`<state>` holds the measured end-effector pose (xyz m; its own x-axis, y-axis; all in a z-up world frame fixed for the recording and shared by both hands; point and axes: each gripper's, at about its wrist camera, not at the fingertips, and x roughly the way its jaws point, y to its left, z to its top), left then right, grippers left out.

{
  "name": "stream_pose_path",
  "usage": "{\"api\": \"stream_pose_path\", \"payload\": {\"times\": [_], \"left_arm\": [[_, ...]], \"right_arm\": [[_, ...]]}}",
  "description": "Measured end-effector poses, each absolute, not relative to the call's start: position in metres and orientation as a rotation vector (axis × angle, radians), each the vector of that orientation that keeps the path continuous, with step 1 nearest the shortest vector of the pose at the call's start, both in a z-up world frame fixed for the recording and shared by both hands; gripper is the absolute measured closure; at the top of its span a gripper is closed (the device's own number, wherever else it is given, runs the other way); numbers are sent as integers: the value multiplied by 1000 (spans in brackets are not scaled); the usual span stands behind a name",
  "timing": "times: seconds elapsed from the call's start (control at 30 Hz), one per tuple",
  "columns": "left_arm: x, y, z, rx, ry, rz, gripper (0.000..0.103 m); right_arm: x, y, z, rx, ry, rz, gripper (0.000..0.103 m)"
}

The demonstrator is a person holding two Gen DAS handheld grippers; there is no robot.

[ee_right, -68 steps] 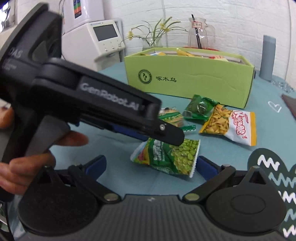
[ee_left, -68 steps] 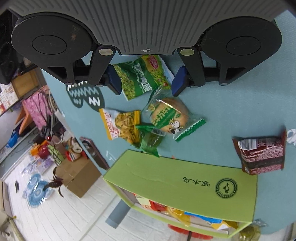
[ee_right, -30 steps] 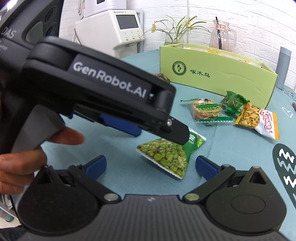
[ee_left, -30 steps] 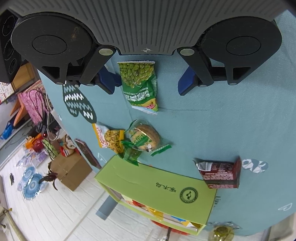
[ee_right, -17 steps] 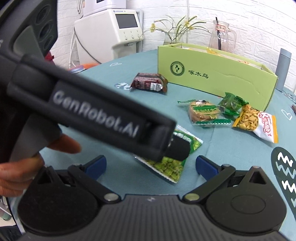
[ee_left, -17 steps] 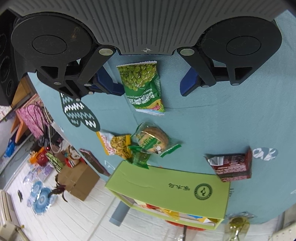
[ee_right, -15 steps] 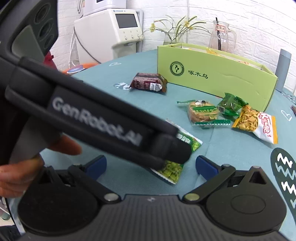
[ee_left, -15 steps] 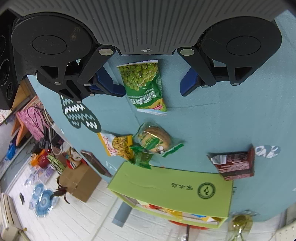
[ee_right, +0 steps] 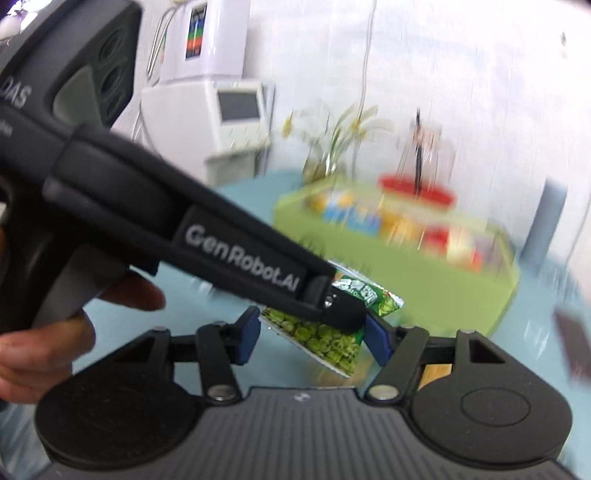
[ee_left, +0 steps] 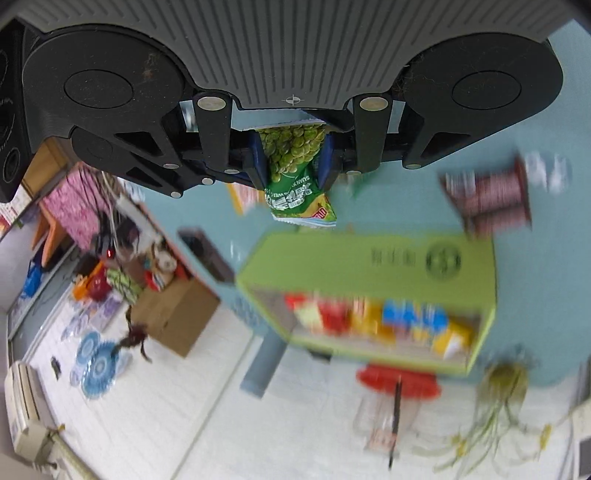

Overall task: Organize snacks
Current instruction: 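Carry the green pea bag into the green box and open the left tool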

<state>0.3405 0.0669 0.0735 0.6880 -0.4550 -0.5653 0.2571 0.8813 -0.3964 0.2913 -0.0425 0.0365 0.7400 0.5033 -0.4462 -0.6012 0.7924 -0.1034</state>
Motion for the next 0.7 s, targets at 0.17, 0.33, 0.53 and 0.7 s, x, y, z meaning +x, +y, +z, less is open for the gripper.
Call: {"api": "stream_pose_path", "payload": {"times": [0.17,0.33,0.53,0.7], "left_arm": [[422,60,105,-255,626,-378,98],[499,47,85,-224,665,-339,97],[516,36,57,-124,678,-309,83],[481,38,86,-106,571,-301,52]], "right_arm": [[381,-41,65,-254,352,576,32],[461,-43,47,-239,444,563,33],[486,-50,21,-166,509,584,25],[462,-66,44,-154,437,588,9]]}}
